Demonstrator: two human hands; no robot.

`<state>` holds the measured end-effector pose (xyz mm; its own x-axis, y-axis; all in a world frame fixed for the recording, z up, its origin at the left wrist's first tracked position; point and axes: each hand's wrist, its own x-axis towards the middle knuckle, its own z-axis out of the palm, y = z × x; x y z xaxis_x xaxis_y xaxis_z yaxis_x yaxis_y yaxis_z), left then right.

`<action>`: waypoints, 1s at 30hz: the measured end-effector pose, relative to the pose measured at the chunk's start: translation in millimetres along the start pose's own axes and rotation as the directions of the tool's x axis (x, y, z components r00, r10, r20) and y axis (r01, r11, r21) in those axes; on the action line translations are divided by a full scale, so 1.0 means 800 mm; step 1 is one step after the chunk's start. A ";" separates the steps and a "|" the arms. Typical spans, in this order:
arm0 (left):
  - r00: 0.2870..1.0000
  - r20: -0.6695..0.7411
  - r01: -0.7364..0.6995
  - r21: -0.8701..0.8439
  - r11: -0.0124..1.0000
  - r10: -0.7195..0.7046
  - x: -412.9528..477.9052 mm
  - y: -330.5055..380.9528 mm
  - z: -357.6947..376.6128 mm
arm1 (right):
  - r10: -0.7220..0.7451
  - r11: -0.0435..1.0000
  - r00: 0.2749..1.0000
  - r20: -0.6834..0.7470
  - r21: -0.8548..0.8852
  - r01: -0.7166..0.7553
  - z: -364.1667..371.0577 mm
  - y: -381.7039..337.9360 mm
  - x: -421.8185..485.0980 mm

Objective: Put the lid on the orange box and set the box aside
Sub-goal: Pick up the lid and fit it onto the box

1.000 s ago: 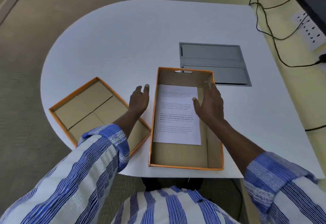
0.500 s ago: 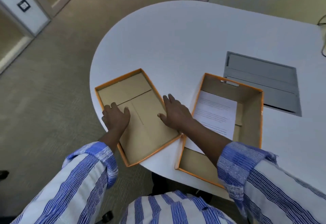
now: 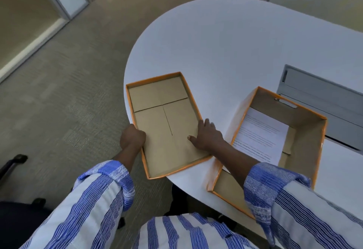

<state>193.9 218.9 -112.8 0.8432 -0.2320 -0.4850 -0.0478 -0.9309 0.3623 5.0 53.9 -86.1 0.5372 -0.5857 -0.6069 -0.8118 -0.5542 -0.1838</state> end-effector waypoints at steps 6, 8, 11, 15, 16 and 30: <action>0.987 -0.150 -0.082 -0.184 0.979 0.055 0.002 0.023 -0.016 | -0.216 0.970 0.973 -0.082 0.095 0.223 -0.031 -0.049 -0.006; 0.975 -0.208 -0.138 -0.266 0.954 0.083 -0.002 0.044 -0.025 | -0.288 0.926 0.952 -0.105 0.223 0.305 -0.047 -0.072 -0.011; 0.966 -0.249 -0.163 -0.405 0.899 0.063 -0.014 0.086 -0.040 | -0.307 0.850 0.942 -0.136 0.407 0.336 -0.075 -0.101 -0.022; 0.963 -0.238 -0.244 -0.579 0.778 0.126 -0.040 0.143 -0.056 | -0.259 0.783 0.935 -0.244 0.514 0.351 -0.104 -0.111 -0.037; 0.970 -0.199 -0.234 -0.624 0.746 0.139 -0.046 0.154 -0.059 | -0.226 0.782 0.931 -0.288 0.516 0.349 -0.110 -0.107 -0.039; 0.982 0.056 -0.112 -0.603 0.789 0.182 -0.094 0.211 -0.001 | 0.007 0.171 0.938 -0.346 0.925 0.339 -0.192 0.085 -0.137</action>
<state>122.7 79.5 -14.6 0.7889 -0.4133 -0.4549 0.1910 -0.5386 0.8206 -73.7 -10.4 87.0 0.5771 -0.7582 -0.3035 -0.1679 0.2536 -0.9526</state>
